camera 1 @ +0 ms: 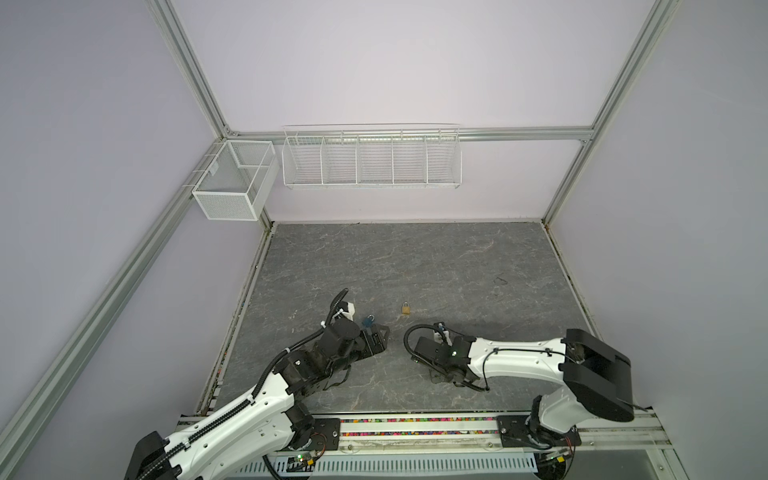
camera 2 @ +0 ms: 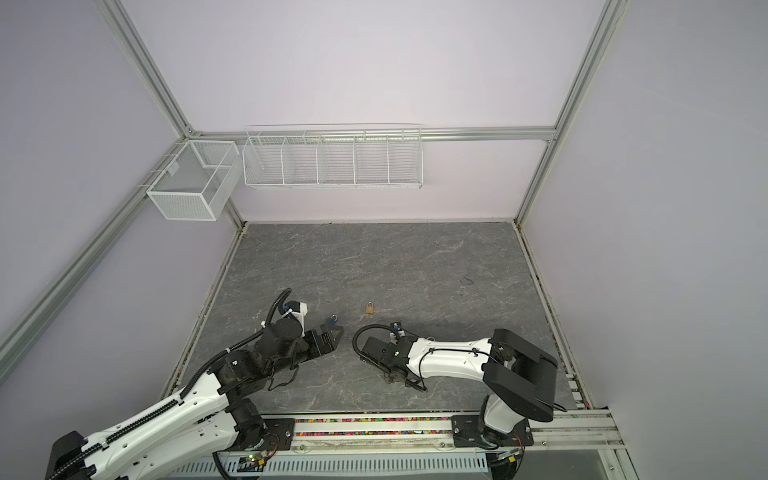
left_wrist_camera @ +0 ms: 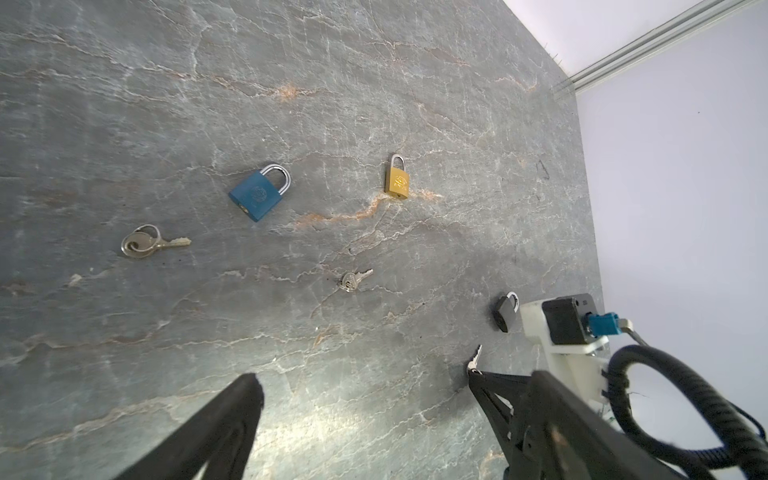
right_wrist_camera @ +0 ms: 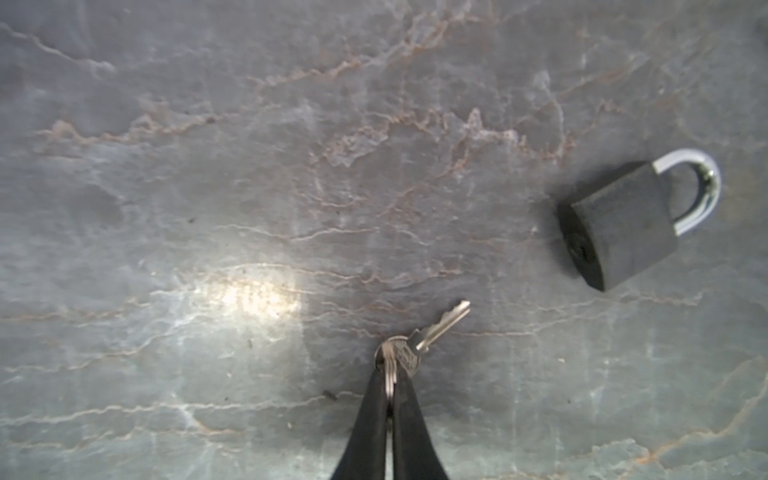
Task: Unlock with the key
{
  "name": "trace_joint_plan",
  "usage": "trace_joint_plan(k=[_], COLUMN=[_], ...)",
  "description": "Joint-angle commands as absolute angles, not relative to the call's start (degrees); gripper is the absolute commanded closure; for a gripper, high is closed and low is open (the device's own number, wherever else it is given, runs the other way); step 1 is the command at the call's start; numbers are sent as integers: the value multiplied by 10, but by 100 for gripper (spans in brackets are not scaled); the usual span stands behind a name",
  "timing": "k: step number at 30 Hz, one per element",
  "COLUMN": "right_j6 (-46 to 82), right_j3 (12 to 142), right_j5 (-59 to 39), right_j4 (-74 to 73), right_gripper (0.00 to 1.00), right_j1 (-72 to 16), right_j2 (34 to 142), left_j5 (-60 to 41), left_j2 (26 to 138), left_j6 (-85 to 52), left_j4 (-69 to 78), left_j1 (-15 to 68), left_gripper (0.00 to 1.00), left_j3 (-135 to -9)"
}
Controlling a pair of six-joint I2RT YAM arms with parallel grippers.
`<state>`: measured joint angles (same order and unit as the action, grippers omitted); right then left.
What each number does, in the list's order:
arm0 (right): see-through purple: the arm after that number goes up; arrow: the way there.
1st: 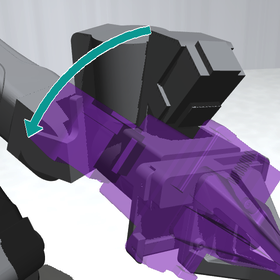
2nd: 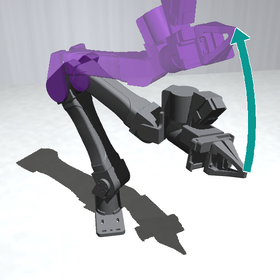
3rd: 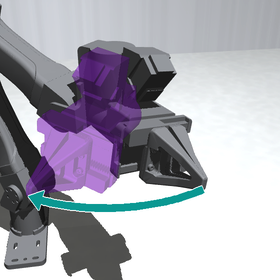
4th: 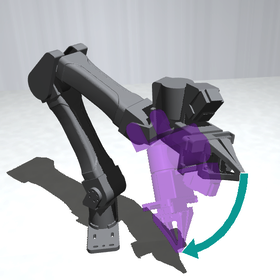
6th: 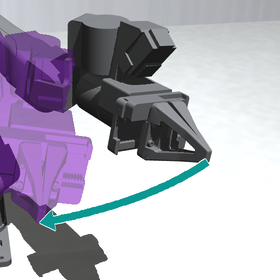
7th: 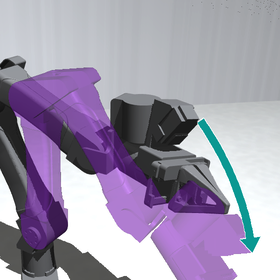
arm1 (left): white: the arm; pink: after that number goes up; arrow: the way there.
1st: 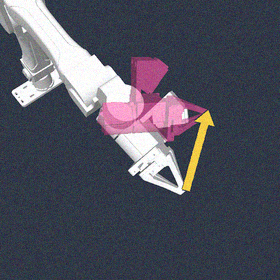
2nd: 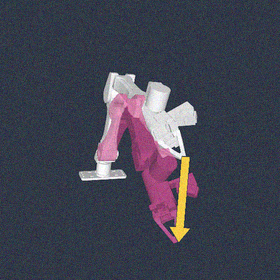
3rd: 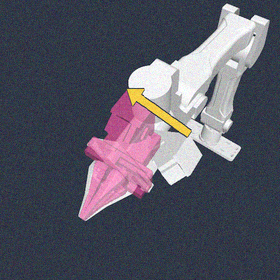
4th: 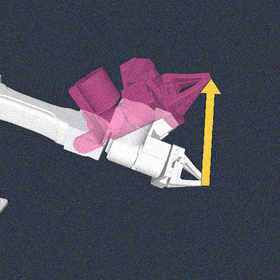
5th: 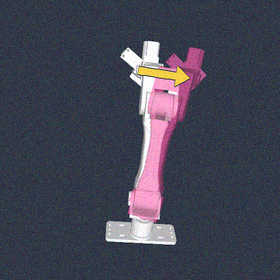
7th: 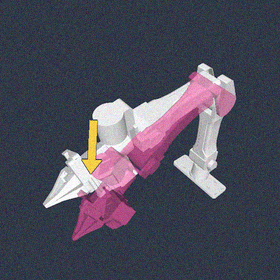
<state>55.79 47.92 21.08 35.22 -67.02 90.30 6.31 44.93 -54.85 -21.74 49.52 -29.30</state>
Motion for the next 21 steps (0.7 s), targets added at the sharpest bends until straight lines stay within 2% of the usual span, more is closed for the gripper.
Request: trace_joint_plan(k=[1,15,21], right_j6=[547,457,352], right_j3=[465,447,437], right_j5=[221,244,238], right_j4=[347,331,299], right_gripper=[94,94,94], right_j1=[-674,-675,-676], right_j2=[880,768,674], left_j5=[62,-17,-66], left_j2=[438,435,456], left_j6=[-571,-651,-626], left_j4=[-209,-130,-118], left_j1=[497,497,497], left_gripper=[1,1,1], left_j3=[-291,-286,-332])
